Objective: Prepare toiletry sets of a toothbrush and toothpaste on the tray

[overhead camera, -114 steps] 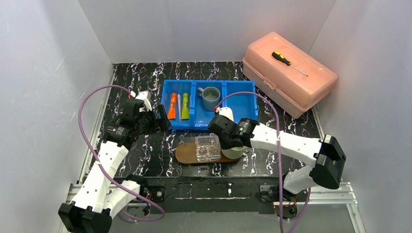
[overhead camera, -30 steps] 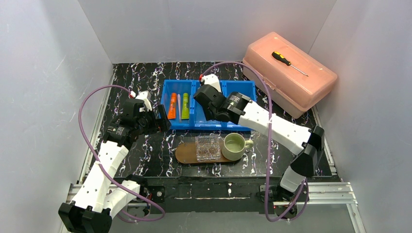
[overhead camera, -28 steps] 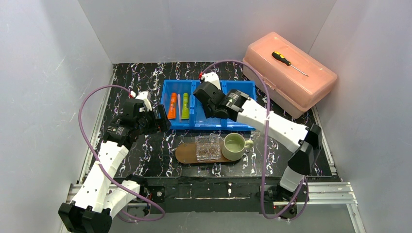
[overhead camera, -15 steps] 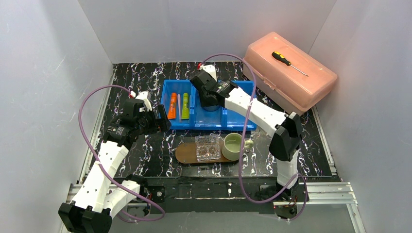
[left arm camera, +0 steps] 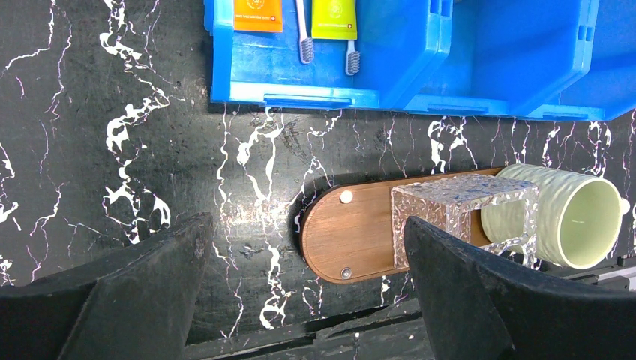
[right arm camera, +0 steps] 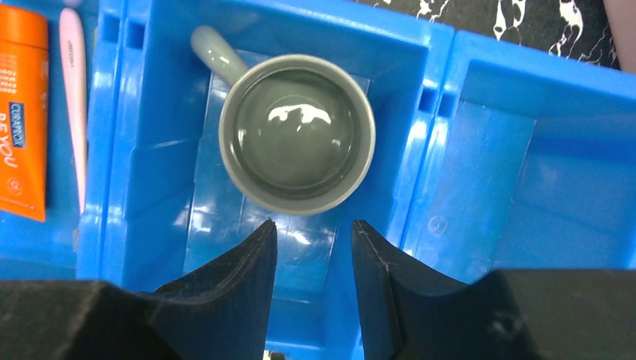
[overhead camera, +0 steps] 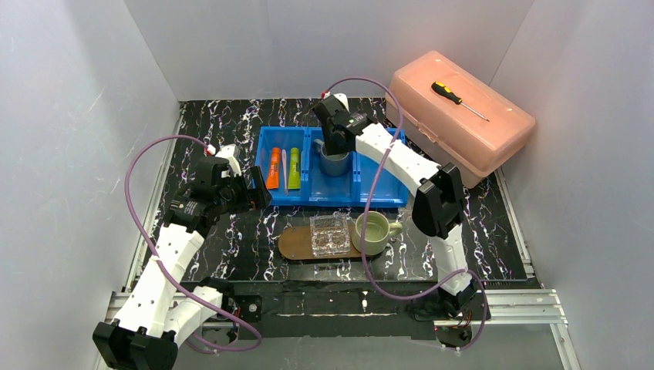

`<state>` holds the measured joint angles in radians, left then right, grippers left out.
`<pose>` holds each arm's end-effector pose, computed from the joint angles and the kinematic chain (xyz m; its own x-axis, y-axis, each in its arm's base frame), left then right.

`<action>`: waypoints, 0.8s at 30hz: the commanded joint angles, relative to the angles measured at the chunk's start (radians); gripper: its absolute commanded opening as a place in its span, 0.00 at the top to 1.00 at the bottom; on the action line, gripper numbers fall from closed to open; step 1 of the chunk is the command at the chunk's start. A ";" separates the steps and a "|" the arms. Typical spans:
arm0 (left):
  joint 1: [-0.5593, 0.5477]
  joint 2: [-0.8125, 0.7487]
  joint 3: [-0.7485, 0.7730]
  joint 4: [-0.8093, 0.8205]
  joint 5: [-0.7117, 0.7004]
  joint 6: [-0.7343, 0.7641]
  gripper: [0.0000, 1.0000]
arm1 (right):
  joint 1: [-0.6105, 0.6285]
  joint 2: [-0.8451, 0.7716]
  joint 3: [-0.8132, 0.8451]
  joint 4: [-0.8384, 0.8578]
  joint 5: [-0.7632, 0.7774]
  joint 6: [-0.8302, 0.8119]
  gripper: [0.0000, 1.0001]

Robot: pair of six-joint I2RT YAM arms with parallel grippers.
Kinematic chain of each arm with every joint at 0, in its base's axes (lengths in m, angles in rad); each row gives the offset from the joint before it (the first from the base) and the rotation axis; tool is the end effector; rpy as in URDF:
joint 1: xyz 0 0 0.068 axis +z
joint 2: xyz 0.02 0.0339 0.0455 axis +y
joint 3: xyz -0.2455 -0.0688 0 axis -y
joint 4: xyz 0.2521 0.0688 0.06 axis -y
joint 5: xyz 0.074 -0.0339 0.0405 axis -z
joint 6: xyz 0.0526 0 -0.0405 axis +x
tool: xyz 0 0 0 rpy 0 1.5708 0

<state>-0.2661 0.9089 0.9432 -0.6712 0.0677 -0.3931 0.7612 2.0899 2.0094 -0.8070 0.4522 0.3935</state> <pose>0.2120 -0.0615 0.3005 -0.6506 -0.2188 -0.7272 0.0710 0.9359 -0.3451 0.3594 0.3107 0.2721 -0.6799 -0.1714 -0.7130 -0.1733 0.9823 -0.0709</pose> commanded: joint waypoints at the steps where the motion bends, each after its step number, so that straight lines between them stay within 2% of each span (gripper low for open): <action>1: -0.005 -0.006 0.020 -0.024 0.009 0.011 0.02 | -0.026 0.034 0.087 0.027 -0.020 -0.070 0.51; 24: -0.004 0.025 0.023 -0.025 0.003 0.017 0.02 | -0.099 0.201 0.188 0.116 -0.039 -0.230 0.47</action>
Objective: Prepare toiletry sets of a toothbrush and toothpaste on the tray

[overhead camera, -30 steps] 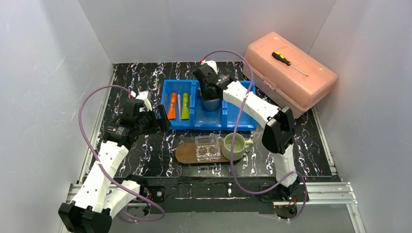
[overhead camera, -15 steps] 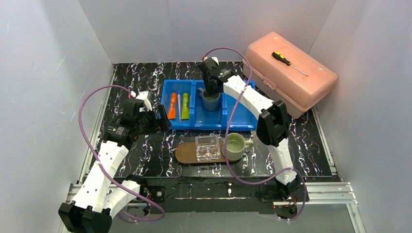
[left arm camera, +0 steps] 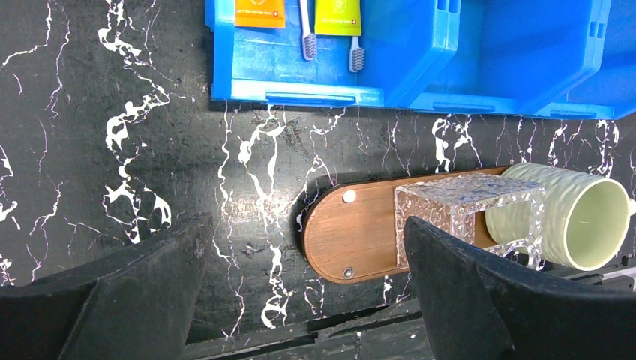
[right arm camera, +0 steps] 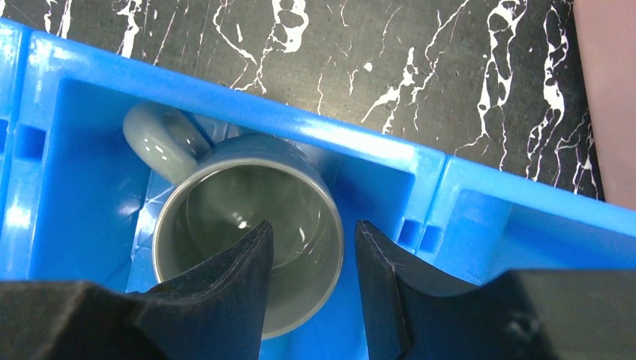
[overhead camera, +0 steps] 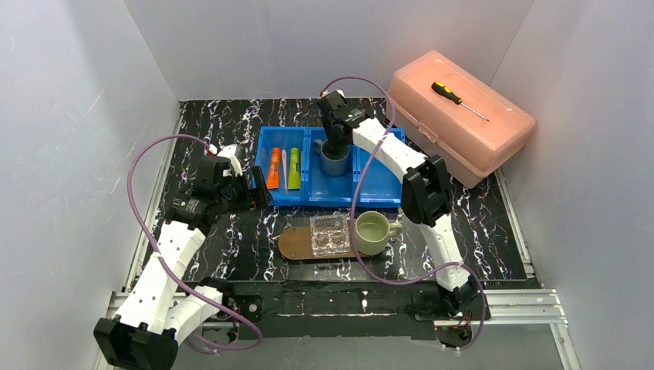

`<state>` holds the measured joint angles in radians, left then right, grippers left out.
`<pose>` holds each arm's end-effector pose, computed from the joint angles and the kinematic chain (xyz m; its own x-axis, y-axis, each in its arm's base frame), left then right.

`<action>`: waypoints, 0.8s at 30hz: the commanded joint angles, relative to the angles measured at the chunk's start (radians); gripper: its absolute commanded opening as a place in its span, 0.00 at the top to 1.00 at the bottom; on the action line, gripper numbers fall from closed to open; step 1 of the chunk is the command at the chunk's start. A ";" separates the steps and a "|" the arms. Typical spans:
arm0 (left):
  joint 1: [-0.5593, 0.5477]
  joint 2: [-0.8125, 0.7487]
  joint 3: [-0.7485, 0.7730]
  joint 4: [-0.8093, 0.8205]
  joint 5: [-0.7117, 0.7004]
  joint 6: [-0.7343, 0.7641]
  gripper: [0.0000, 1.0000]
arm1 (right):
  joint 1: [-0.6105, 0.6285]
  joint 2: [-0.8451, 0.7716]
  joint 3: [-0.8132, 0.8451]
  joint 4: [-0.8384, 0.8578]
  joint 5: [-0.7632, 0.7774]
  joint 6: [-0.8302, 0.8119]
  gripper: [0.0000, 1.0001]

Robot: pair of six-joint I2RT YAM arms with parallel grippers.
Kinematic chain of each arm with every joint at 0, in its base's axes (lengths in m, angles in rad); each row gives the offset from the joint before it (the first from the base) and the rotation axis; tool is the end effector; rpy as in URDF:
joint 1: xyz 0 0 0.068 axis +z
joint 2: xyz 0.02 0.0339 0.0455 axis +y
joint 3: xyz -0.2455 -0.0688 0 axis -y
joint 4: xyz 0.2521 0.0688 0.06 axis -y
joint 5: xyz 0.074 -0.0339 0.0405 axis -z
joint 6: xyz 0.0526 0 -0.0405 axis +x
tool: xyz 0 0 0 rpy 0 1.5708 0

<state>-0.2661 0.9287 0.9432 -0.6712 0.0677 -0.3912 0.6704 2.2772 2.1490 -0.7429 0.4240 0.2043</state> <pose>0.2155 -0.0624 0.2965 -0.6643 -0.2132 -0.7164 0.0657 0.9381 -0.3402 0.4174 0.3034 0.2342 -0.6598 -0.2871 -0.6944 -0.2296 0.9570 -0.1775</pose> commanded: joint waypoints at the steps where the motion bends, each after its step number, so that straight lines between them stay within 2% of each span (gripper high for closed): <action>1: -0.005 0.006 0.023 -0.025 0.003 0.015 0.02 | -0.009 0.018 0.051 0.055 -0.013 -0.046 0.47; 19: -0.005 0.017 0.025 -0.028 -0.001 0.018 0.02 | -0.020 0.107 0.085 0.026 -0.097 -0.081 0.44; 24: -0.004 0.017 0.025 -0.029 -0.003 0.020 0.02 | -0.020 0.097 0.066 0.022 -0.128 -0.079 0.51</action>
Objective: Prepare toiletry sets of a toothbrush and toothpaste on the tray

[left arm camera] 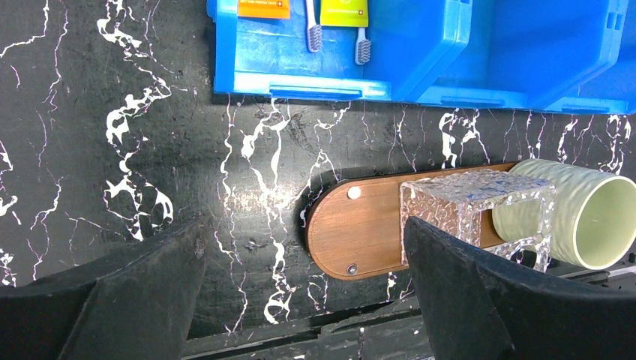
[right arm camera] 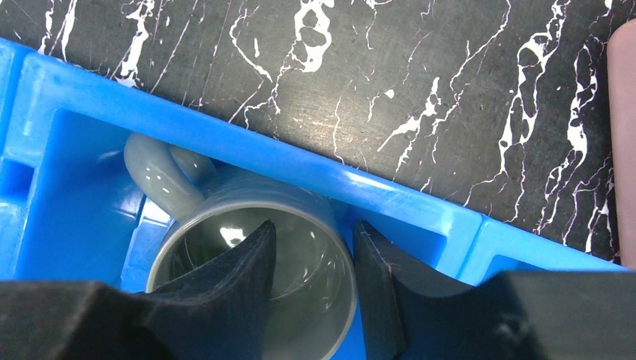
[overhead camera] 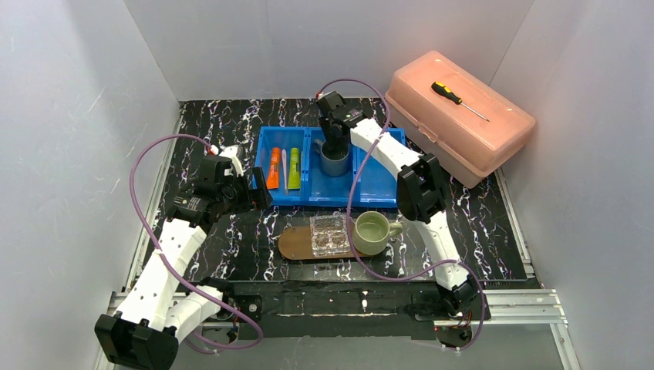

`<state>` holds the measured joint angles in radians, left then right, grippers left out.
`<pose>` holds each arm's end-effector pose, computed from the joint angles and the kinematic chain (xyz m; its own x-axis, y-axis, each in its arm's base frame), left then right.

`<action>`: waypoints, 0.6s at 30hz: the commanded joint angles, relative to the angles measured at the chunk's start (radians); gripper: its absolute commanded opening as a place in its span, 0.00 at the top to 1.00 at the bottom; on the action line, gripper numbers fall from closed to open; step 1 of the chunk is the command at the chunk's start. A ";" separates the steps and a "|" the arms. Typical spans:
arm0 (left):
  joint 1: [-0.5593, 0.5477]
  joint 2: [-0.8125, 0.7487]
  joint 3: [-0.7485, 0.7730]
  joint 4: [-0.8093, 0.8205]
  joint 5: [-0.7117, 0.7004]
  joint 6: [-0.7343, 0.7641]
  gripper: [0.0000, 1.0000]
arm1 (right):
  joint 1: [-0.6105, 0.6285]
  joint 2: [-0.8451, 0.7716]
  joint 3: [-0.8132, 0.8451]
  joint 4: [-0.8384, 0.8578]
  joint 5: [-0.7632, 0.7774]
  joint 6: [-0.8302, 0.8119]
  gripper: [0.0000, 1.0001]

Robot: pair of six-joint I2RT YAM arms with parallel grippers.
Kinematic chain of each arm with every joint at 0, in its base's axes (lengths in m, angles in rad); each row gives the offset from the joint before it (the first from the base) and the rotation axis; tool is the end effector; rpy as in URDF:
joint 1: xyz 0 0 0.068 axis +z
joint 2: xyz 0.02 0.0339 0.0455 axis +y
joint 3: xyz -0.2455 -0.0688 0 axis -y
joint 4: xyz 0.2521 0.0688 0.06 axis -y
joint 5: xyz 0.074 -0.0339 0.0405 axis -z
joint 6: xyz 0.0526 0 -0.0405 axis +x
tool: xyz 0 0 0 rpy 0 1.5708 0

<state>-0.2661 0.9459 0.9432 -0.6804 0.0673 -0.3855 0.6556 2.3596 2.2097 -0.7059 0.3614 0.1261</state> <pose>0.2178 -0.0630 0.2921 -0.6819 -0.2030 -0.7027 0.0608 0.9417 -0.3310 0.4340 0.3103 0.2152 -0.6424 -0.3457 -0.6840 -0.3082 0.9337 -0.1824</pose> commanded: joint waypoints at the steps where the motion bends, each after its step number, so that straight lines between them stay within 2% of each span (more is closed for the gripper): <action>1: -0.005 0.001 0.024 -0.020 -0.003 0.014 0.02 | -0.005 0.012 0.001 -0.016 -0.069 0.000 0.53; 8: -0.004 -0.002 0.025 -0.021 -0.004 0.014 0.02 | -0.005 0.001 0.003 -0.055 -0.099 -0.002 0.62; 18: -0.004 -0.004 0.025 -0.021 -0.008 0.015 0.02 | 0.000 -0.022 0.007 -0.110 -0.143 -0.023 0.68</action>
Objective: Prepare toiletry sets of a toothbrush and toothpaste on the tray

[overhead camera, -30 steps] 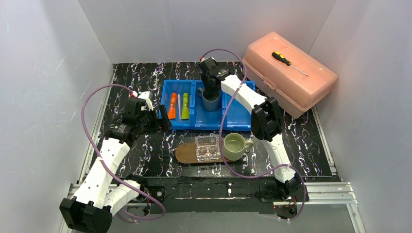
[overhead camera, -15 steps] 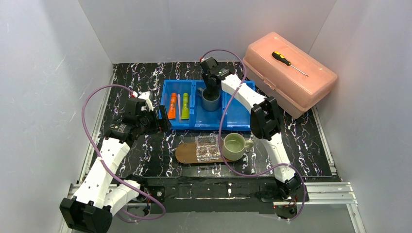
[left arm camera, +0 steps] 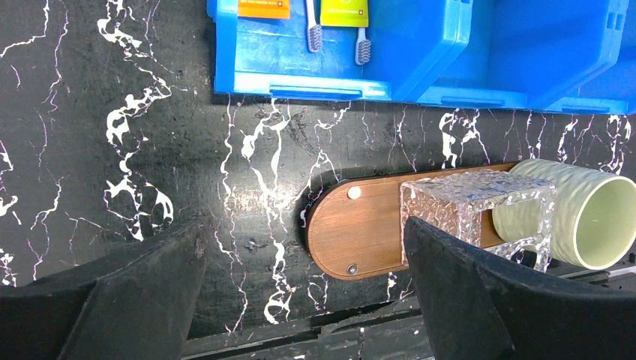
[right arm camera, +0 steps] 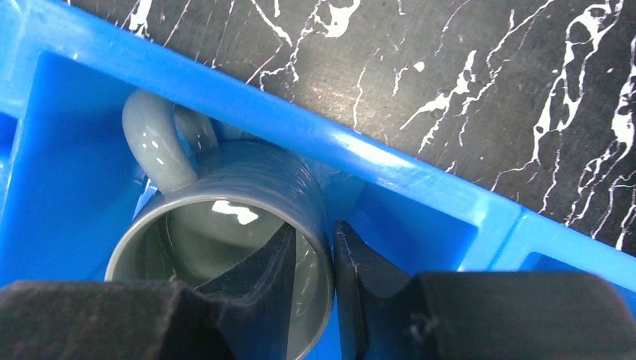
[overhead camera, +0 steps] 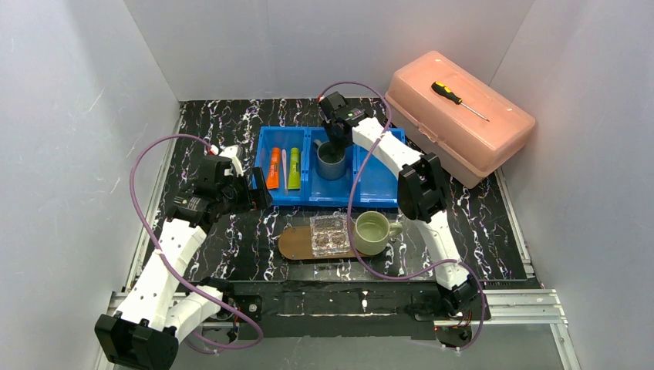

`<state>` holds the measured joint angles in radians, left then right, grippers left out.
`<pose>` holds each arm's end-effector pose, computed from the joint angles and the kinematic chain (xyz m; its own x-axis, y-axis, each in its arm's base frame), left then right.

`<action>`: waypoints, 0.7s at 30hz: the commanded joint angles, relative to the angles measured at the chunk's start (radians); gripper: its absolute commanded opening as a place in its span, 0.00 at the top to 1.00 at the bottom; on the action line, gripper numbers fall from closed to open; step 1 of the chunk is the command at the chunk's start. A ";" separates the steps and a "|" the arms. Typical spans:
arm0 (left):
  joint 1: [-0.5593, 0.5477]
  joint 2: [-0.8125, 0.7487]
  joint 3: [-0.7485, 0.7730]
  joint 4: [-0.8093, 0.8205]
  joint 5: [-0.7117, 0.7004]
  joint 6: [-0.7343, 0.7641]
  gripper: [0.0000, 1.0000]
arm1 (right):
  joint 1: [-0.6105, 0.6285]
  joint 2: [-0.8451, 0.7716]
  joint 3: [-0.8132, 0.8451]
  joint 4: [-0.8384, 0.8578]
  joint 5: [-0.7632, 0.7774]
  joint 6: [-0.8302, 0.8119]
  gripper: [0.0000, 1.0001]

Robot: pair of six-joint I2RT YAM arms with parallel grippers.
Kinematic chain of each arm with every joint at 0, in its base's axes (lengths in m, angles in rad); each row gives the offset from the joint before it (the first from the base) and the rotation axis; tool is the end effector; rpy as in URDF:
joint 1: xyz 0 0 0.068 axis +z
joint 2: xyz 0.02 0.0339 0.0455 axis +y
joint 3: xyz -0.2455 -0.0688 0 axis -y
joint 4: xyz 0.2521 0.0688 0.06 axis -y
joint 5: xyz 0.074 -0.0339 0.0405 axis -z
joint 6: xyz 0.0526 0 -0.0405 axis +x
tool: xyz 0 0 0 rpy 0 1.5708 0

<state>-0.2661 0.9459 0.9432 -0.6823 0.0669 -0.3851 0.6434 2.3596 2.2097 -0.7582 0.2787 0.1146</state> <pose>0.2177 -0.0630 0.2919 -0.6830 -0.2023 -0.7018 0.0602 0.9420 -0.3301 0.4320 0.3058 0.2100 -0.6771 -0.3703 -0.6360 -0.3663 0.9191 -0.1451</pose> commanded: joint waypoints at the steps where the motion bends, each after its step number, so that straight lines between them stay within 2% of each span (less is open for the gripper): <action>1: -0.004 -0.004 0.025 -0.019 -0.007 0.015 0.02 | 0.014 -0.025 0.005 -0.060 -0.061 -0.011 0.68; 3: -0.005 -0.004 0.025 -0.020 -0.009 0.015 0.02 | 0.017 -0.029 0.000 -0.064 -0.061 -0.012 0.68; 7: -0.004 -0.004 0.025 -0.021 -0.011 0.015 0.02 | 0.021 -0.030 0.000 -0.073 -0.064 -0.011 0.75; 13: -0.004 -0.002 0.025 -0.022 -0.012 0.016 0.02 | 0.024 -0.046 0.003 -0.077 -0.059 -0.005 0.97; 21: -0.005 -0.002 0.024 -0.023 -0.019 0.017 0.02 | 0.024 -0.103 0.025 -0.087 -0.033 -0.002 0.99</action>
<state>-0.2661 0.9459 0.9432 -0.6830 0.0662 -0.3817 0.6594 2.3508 2.2097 -0.8383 0.2371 0.1051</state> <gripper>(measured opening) 0.982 0.130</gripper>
